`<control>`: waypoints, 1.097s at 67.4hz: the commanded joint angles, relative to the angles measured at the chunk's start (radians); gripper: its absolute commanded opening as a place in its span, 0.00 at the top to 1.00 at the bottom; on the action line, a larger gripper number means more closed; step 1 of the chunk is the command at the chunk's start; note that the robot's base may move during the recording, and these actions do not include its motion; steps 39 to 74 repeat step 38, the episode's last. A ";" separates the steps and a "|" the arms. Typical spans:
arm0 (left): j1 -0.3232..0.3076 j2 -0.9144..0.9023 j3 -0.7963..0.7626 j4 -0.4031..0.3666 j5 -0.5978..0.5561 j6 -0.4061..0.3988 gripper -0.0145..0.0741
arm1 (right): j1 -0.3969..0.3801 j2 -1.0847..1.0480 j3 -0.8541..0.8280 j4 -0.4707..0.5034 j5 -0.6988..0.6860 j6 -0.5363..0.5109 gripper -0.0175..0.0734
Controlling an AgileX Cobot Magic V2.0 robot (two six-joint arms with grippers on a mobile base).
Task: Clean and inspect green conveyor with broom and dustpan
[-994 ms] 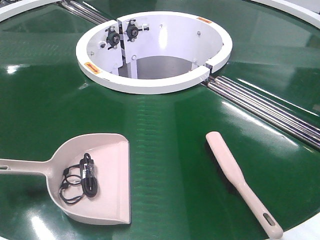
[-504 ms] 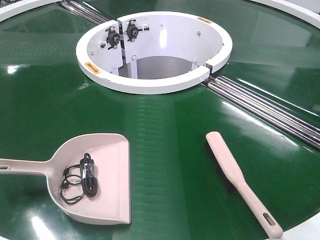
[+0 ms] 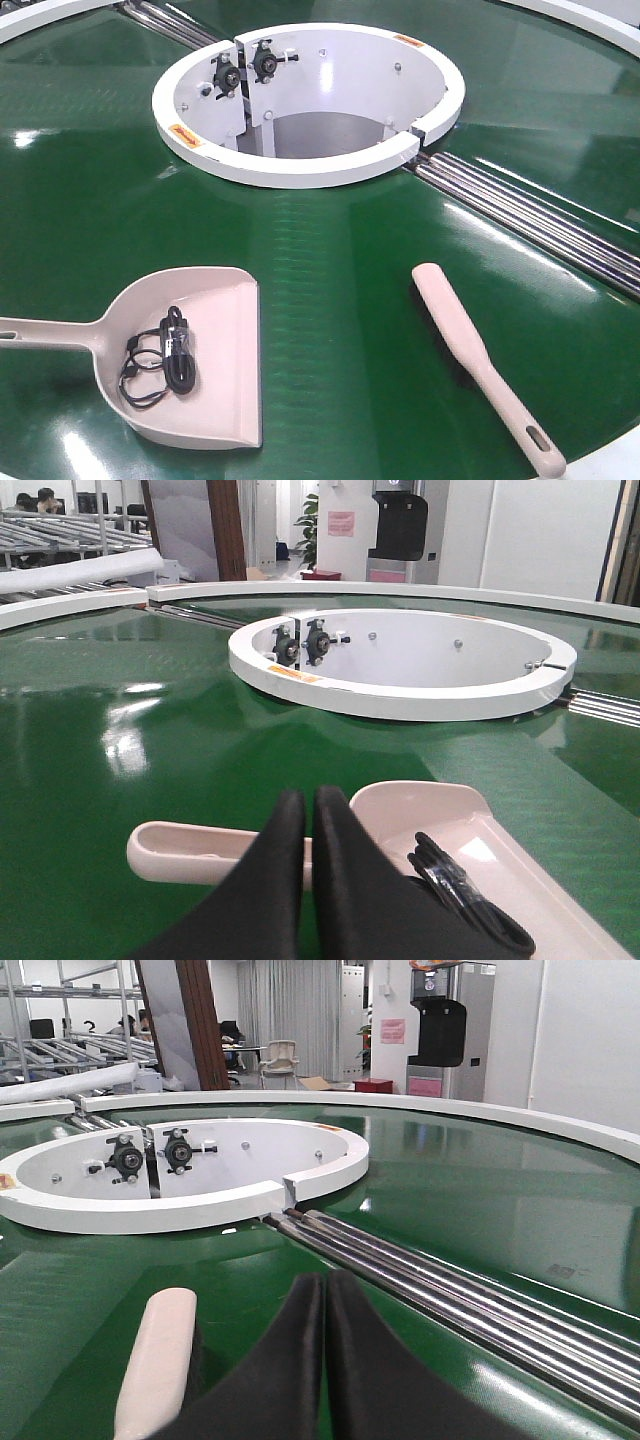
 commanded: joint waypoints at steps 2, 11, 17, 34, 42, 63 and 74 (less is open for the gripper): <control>0.002 -0.016 0.028 -0.001 -0.071 -0.008 0.84 | 0.000 -0.015 0.012 -0.003 -0.078 -0.006 0.82; 0.002 -0.016 0.028 -0.001 -0.071 -0.008 0.84 | 0.001 -0.015 0.012 -0.003 -0.078 -0.006 0.82; 0.002 -0.016 0.028 -0.001 -0.071 -0.008 0.84 | 0.001 -0.015 0.012 -0.003 -0.078 -0.006 0.82; 0.002 -0.016 0.028 -0.001 -0.071 -0.008 0.84 | 0.001 -0.015 0.012 -0.003 -0.078 -0.006 0.82; 0.002 -0.016 0.028 -0.001 -0.071 -0.008 0.84 | 0.001 -0.015 0.012 -0.003 -0.078 -0.006 0.82; 0.002 -0.016 0.028 -0.001 -0.071 -0.008 0.84 | 0.001 -0.015 0.012 -0.003 -0.078 -0.006 0.82; 0.002 -0.016 0.028 -0.001 -0.071 -0.008 0.84 | 0.001 -0.015 0.012 -0.003 -0.078 -0.006 0.82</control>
